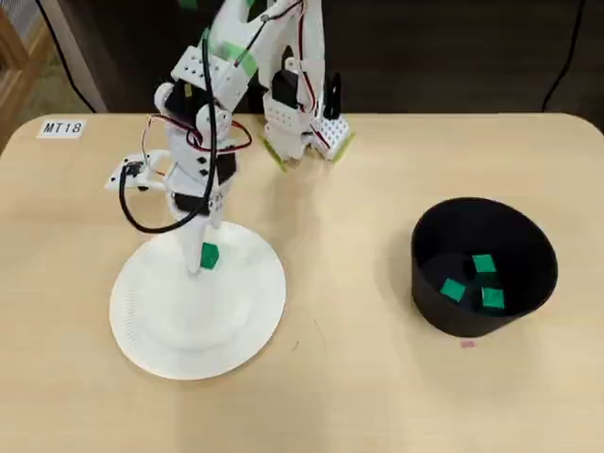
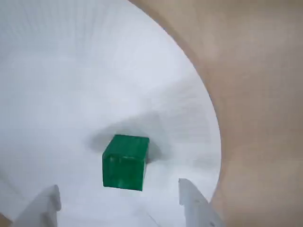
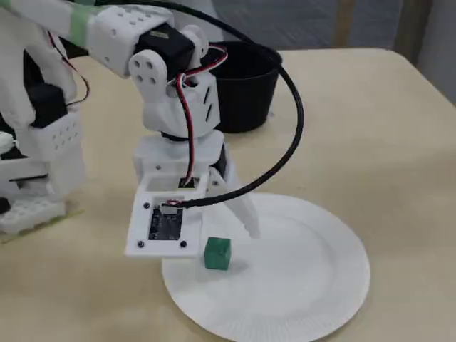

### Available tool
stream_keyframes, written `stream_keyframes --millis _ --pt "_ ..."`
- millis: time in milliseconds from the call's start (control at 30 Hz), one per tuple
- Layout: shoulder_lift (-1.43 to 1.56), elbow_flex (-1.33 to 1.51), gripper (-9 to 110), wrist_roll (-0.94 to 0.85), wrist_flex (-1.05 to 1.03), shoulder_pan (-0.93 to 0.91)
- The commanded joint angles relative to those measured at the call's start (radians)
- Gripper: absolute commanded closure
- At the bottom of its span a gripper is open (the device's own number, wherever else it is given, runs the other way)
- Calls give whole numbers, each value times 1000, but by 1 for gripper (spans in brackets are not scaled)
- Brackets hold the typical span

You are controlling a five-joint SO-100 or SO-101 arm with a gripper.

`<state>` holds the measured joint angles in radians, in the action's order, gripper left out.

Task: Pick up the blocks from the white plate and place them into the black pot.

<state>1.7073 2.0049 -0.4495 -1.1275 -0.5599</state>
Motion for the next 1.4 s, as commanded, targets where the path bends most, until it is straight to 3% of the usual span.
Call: stream_keyframes --millis 0,433,700,1033,1367 --pt "0 -48 67 11 12 -5" --pt "-64 -57 76 28 46 -9" --pt "-77 -84 104 57 71 -11" --pt "48 -97 104 71 115 37" --pt "503 -100 104 328 262 249"
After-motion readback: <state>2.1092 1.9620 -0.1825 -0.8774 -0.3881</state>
